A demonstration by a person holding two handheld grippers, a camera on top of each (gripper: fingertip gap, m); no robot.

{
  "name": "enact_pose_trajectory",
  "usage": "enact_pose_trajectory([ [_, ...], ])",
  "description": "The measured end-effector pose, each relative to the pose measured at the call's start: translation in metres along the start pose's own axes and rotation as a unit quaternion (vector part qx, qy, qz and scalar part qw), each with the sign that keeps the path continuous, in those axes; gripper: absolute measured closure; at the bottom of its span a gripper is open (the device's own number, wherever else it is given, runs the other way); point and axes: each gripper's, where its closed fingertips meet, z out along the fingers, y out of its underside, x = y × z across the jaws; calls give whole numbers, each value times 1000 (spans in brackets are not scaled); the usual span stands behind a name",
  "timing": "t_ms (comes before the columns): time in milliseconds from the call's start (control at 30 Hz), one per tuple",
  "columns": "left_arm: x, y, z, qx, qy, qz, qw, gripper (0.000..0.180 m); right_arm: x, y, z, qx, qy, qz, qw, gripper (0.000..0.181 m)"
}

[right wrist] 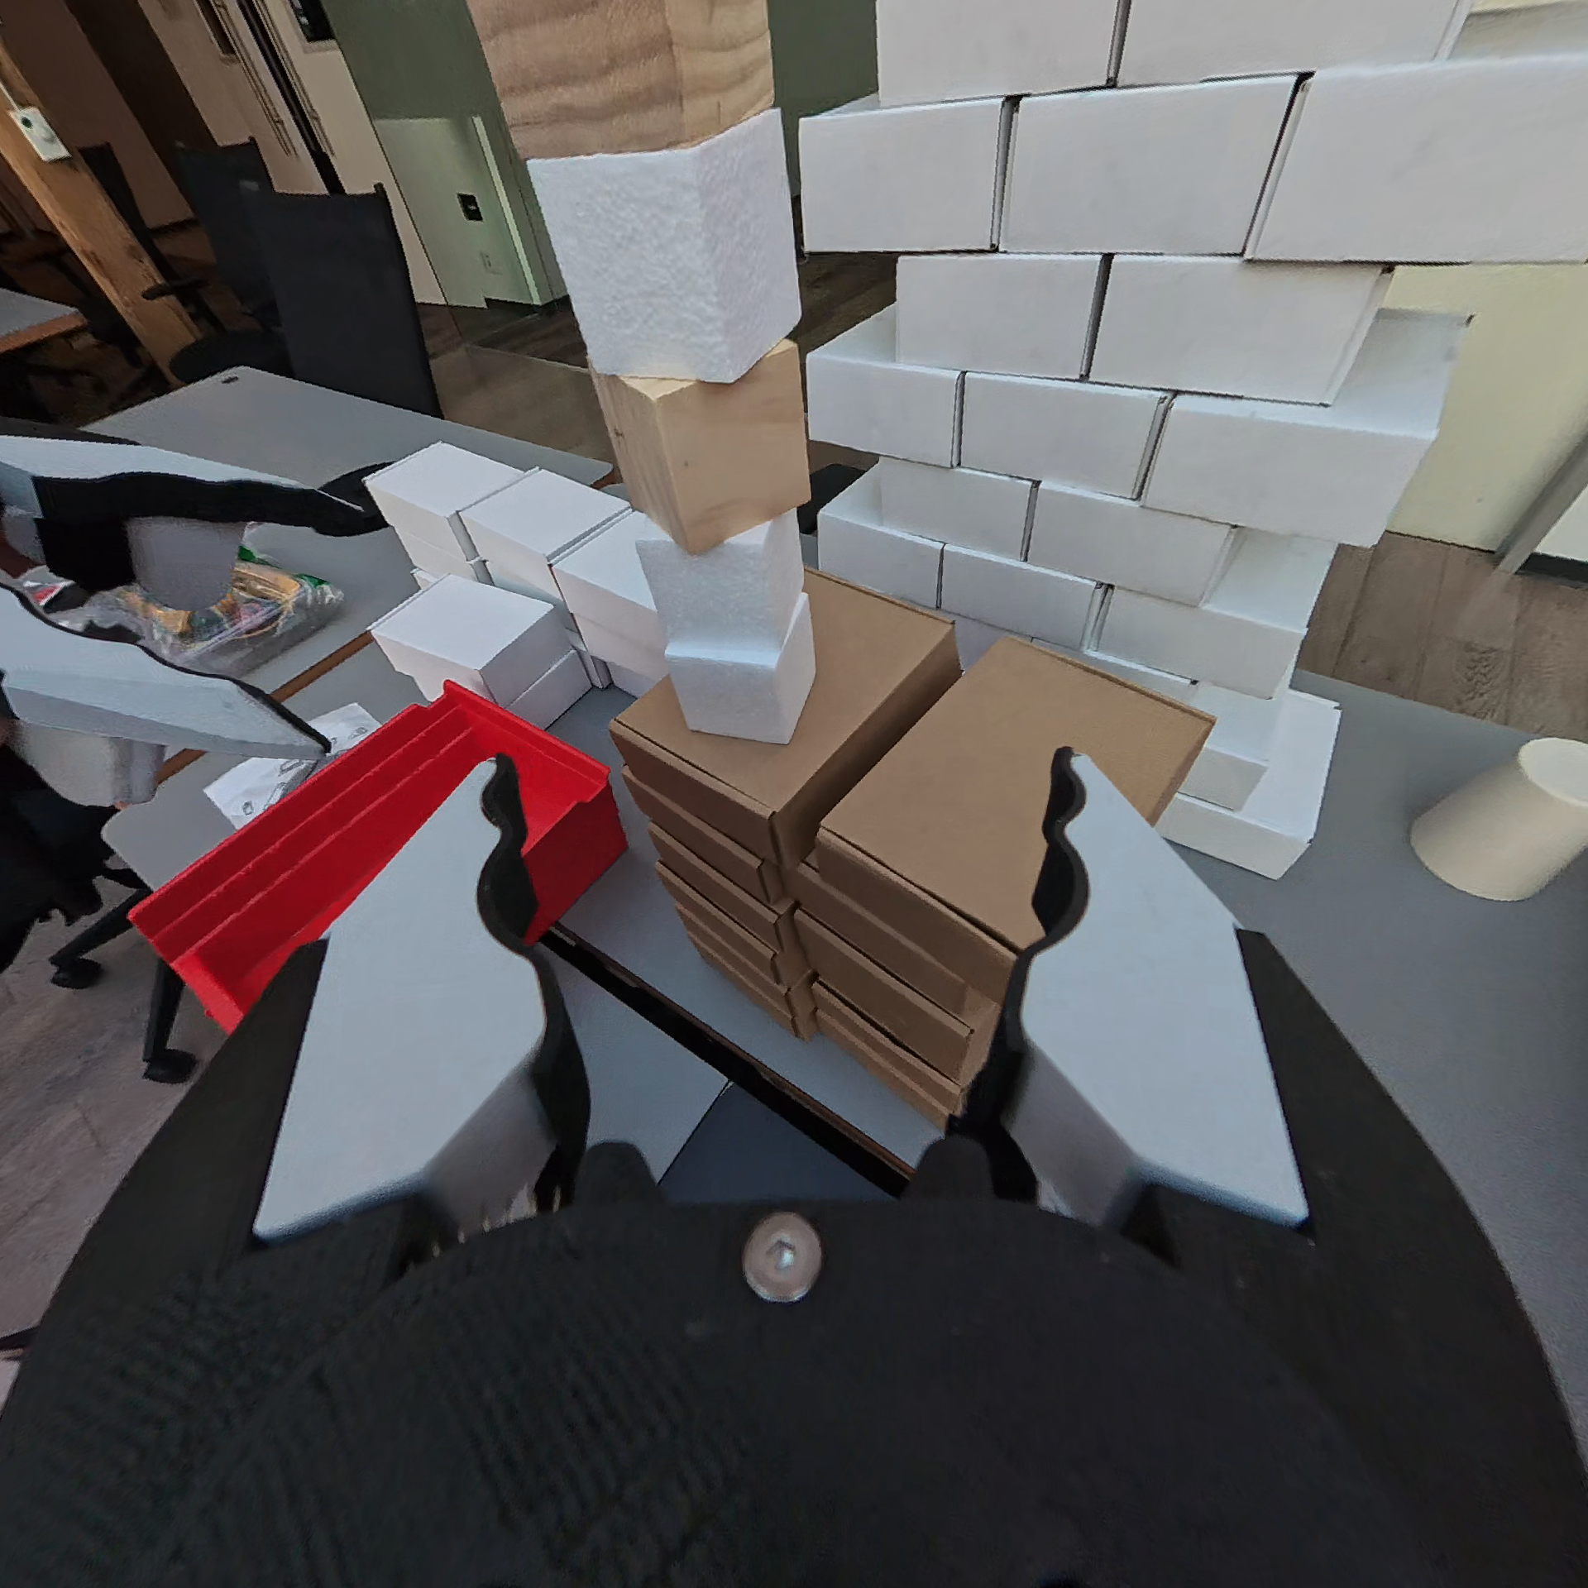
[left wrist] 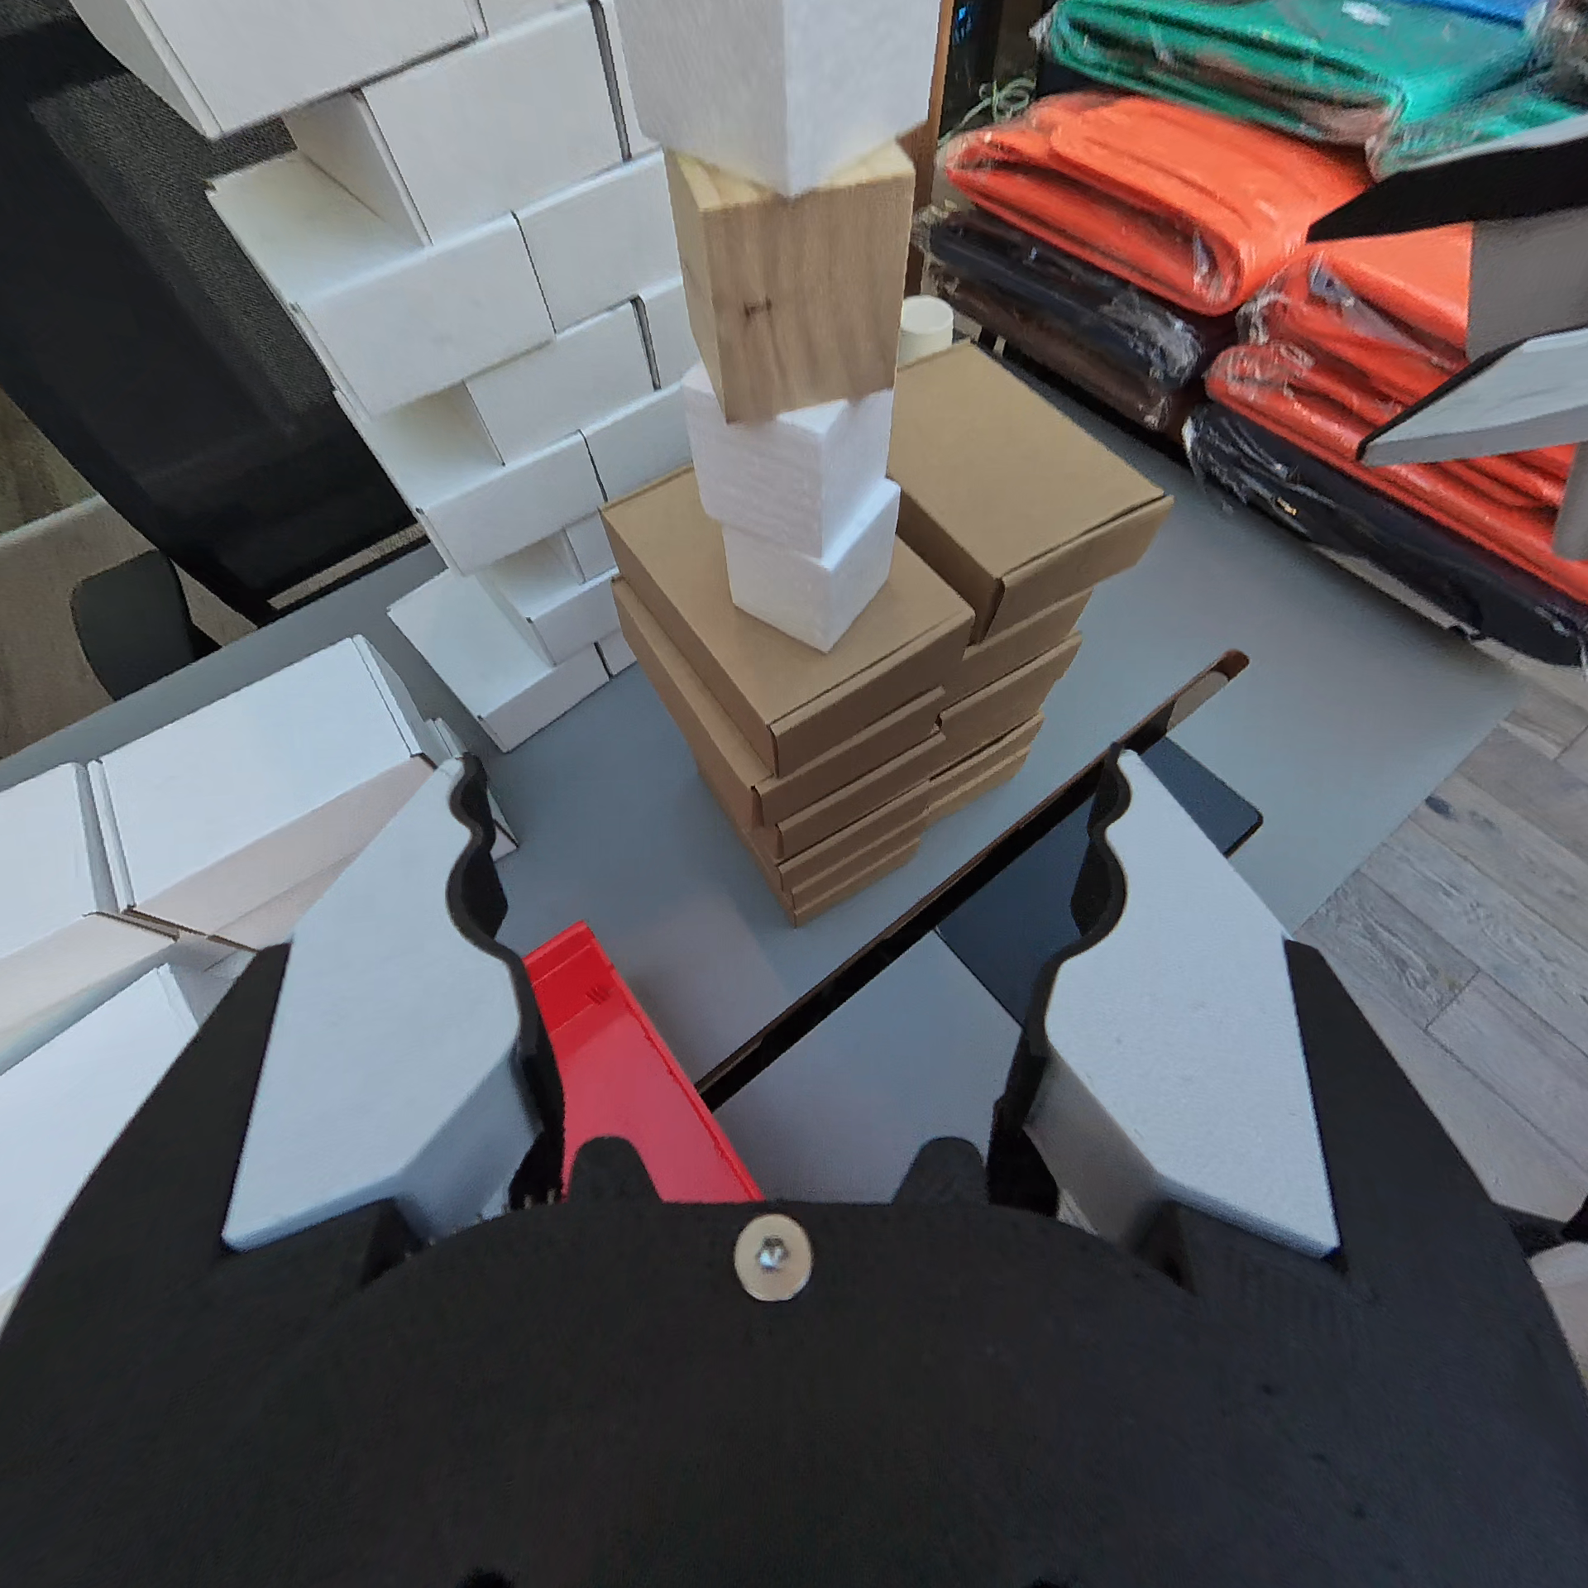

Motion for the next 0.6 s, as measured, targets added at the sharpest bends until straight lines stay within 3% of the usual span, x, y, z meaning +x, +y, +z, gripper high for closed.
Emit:
enact_pose_trajectory([
  [233,-17,2,-8,-13,-22,5,1000,46,4,-22,3,7,20,-37,999,63],
  [433,-30,-18,-2,-6,-45,13,999,47,-22,-119,43,85,53,-99,990,65],
  [600,-27,-23,5,7,-13,-12,1000,49,-39,-156,86,131,82,-72,985,73],
])
